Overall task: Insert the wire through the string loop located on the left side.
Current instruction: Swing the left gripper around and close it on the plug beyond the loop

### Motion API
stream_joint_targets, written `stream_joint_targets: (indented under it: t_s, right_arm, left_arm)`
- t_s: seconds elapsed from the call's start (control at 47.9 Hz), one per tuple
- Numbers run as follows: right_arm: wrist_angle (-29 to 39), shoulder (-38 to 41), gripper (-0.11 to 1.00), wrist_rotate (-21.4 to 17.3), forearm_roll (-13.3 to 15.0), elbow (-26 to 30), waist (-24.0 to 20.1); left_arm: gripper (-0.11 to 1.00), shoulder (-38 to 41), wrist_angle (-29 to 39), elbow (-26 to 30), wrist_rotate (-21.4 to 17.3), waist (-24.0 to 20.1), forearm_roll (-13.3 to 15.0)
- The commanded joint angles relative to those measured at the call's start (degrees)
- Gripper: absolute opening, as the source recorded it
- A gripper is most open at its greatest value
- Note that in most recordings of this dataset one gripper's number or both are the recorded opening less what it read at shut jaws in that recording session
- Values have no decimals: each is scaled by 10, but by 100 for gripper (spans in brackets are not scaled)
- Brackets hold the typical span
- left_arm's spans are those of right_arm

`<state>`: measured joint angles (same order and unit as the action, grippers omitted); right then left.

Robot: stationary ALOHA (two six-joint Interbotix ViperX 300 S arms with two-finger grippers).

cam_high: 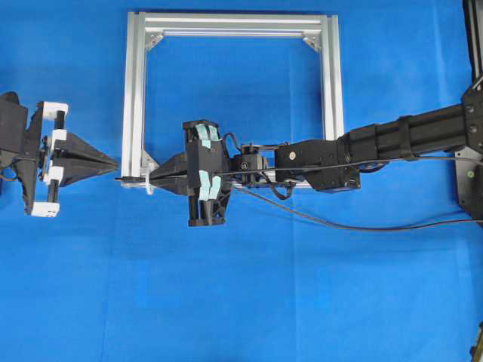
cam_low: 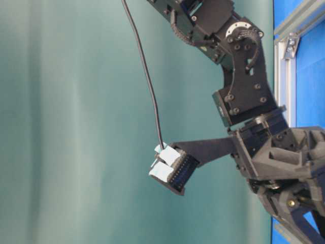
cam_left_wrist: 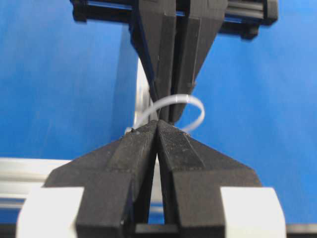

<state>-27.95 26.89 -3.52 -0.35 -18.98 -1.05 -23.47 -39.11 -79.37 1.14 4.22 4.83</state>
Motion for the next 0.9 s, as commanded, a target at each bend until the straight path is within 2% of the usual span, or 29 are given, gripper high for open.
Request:
stream_joint_targets:
  t_s: [0.0, 0.292, 0.334, 0.418, 0.585, 0.668, 0.71, 0.877]
  right_arm:
    - [-3, -12, 0, -1, -1, 9, 1]
    - [-2, -12, 0, -1, -1, 8, 2]
    - [-2, -12, 0, -1, -1, 8, 1]
    - [-2, -12, 0, -1, -1, 8, 1]
    - [-2, -12, 0, -1, -1, 8, 2]
    - [-2, -12, 0, -1, -1, 8, 2]
    - [-2, -12, 0, -1, -1, 8, 3]
    - [-2, -12, 0, -1, -1, 8, 4]
  left_arm:
    - [0, -3, 0, 9, -1, 2, -2]
    - [1, -6, 4, 10, -1, 2, -2]
    - [3, -6, 4, 11, -1, 2, -2]
    - [20, -6, 4, 13, 0, 2, -3]
    - [70, -7, 4, 19, 0, 2, -3]
    - [88, -7, 5, 23, 1, 4, -3]
    - [91, -7, 8, 25, 1, 6, -2]
    - [89, 3, 17, 28, 1, 7, -2]
